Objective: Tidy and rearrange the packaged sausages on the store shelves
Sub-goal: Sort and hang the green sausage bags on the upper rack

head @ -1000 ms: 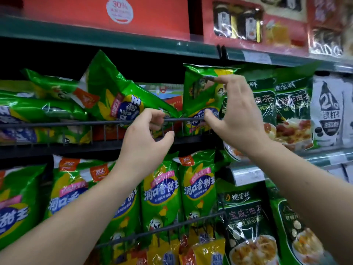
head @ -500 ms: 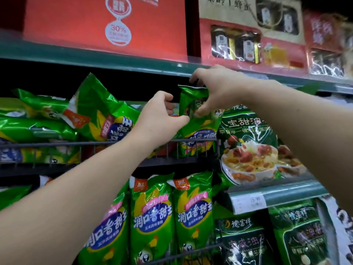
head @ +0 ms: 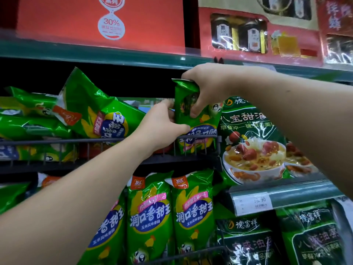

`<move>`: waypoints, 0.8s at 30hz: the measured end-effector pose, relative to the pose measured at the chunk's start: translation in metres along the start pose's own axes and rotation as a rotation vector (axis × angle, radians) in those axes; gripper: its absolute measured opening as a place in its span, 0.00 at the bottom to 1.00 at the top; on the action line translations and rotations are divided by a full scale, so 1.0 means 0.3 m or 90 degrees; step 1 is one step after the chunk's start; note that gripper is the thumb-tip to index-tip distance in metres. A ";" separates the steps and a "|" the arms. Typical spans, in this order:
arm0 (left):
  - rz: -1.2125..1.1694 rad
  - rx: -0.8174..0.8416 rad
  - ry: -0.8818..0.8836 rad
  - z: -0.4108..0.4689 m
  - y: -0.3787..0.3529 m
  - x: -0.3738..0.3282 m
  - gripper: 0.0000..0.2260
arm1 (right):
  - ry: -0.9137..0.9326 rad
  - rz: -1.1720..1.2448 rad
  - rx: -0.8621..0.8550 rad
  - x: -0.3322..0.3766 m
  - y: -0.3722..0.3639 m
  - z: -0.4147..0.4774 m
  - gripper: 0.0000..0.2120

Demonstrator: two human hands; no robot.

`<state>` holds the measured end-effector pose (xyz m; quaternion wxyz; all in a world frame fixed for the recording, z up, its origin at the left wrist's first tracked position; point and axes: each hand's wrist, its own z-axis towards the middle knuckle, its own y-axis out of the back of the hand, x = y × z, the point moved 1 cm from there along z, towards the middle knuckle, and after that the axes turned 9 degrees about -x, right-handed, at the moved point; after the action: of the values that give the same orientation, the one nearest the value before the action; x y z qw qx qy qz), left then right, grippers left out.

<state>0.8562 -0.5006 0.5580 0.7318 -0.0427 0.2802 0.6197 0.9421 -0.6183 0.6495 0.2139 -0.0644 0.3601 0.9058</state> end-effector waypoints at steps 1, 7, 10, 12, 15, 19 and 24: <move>-0.011 0.004 -0.003 -0.004 0.001 0.001 0.27 | -0.001 0.015 -0.003 -0.003 0.000 -0.003 0.29; -0.079 0.004 -0.023 -0.021 0.000 0.008 0.25 | -0.031 0.109 -0.071 -0.039 0.056 -0.048 0.24; -0.084 -0.009 -0.050 -0.020 -0.005 0.014 0.21 | -0.047 0.140 -0.120 -0.064 0.108 -0.083 0.24; -0.082 -0.024 -0.063 -0.023 -0.007 0.014 0.19 | -0.056 0.157 -0.141 -0.082 0.128 -0.107 0.24; -0.073 -0.057 -0.079 -0.025 -0.018 0.017 0.17 | -0.064 0.190 -0.168 -0.106 0.130 -0.148 0.23; -0.085 -0.064 -0.082 -0.020 -0.028 0.017 0.16 | -0.078 0.226 -0.214 -0.127 0.107 -0.181 0.22; -0.065 -0.119 -0.146 -0.013 -0.008 -0.015 0.16 | -0.121 0.326 -0.322 -0.162 0.115 -0.235 0.18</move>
<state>0.8565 -0.5068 0.5561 0.7825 -0.0540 0.1335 0.6058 0.9682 -0.7051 0.6325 -0.0096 0.0611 0.1076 0.9923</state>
